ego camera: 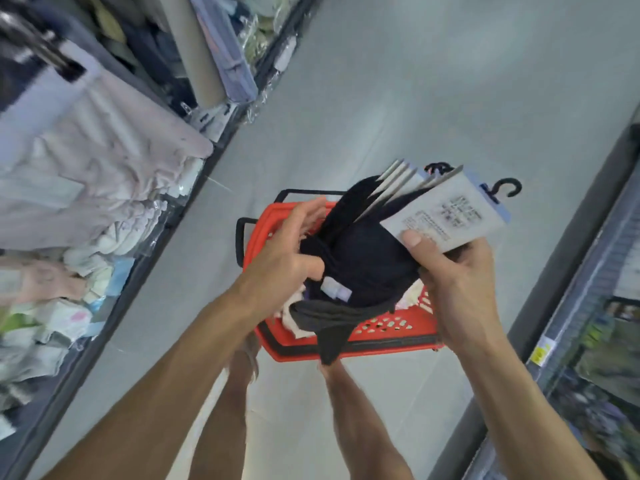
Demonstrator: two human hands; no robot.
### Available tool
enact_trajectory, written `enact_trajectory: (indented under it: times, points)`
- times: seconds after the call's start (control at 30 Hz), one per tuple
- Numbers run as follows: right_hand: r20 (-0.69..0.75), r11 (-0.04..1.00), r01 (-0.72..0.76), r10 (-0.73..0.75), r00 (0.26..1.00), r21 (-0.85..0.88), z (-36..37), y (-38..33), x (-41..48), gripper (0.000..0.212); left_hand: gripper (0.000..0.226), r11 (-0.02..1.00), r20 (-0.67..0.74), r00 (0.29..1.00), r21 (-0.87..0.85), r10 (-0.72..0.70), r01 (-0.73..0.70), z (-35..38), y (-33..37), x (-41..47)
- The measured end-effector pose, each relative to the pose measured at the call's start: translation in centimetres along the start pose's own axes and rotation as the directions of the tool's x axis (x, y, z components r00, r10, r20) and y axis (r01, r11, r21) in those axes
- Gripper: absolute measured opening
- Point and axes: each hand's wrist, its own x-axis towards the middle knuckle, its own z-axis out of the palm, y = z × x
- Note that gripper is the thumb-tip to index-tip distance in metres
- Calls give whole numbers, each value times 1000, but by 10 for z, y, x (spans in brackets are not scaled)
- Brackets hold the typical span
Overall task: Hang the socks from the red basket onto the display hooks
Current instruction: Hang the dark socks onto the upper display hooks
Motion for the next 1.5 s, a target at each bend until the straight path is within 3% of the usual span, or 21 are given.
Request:
enact_trajectory:
  times: [0.07, 0.13, 0.23, 0.3, 0.37, 0.4, 0.47, 0.57, 0.63, 0.7, 0.87, 1.0, 1.23, 1.33, 1.5]
  points:
    - [-15, 995, 72, -73, 997, -62, 9, -44, -16, 36, 90, 992, -119, 988, 84, 99, -89, -6, 37, -35]
    - [-47, 980, 169, -175, 984, -109, 20, -91, -34, 38, 90, 961, -270, 934, 210, 235, -182, -9, 74, -80]
    - [-9, 938, 317, -322, 947, -142, 46, -164, -67, 43, 102, 850, -221, 861, 393, 458, -352, 0, 127, -160]
    - [98, 920, 385, -378, 921, -70, 68, -210, -97, 48, 110, 824, -249, 834, 441, 492, -355, 6, 154, -209]
    - [252, 886, 462, -439, 863, -37, 88, -252, -133, 55, 114, 819, -433, 752, 521, 498, -242, 5, 178, -257]
    - [346, 866, 500, -461, 817, -26, 97, -272, -155, 59, 112, 828, -530, 690, 531, 493, -183, 0, 188, -283]
    - [554, 841, 536, -485, 676, 82, 111, -308, -200, 70, 101, 899, -672, 608, 395, 423, -188, -15, 202, -343]
    - [733, 801, 525, -537, 418, 288, 125, -352, -265, 63, 40, 884, -771, 495, 180, 400, -432, -38, 211, -440]
    - [775, 749, 560, -570, 274, 353, 137, -380, -307, 45, 28, 825, -853, 376, 104, 361, -555, -46, 210, -505]
    - [775, 683, 617, -606, 179, 392, 151, -403, -353, 39, 26, 726, -920, 259, 38, 293, -687, -50, 202, -563]
    - [695, 390, 777, -714, -84, 494, 179, -435, -494, 32, 27, 488, -953, 188, -49, 239, -872, -44, 160, -694]
    - [614, 294, 787, -778, -132, 542, 191, -428, -604, 37, 45, 350, -947, 193, -95, 257, -932, -36, 106, -797]
    - [562, 271, 725, -805, -190, 633, 209, -397, -762, 39, 46, 403, -943, 115, 22, 313, -915, -25, 19, -946]
    - [585, 305, 701, -787, -196, 644, 213, -389, -806, 38, 44, 405, -937, 92, 56, 336, -912, -24, -7, -981]
    - [726, 460, 667, -664, -180, 586, 230, -389, -842, 41, 40, 390, -911, 25, 152, 412, -908, -25, -27, -1013]
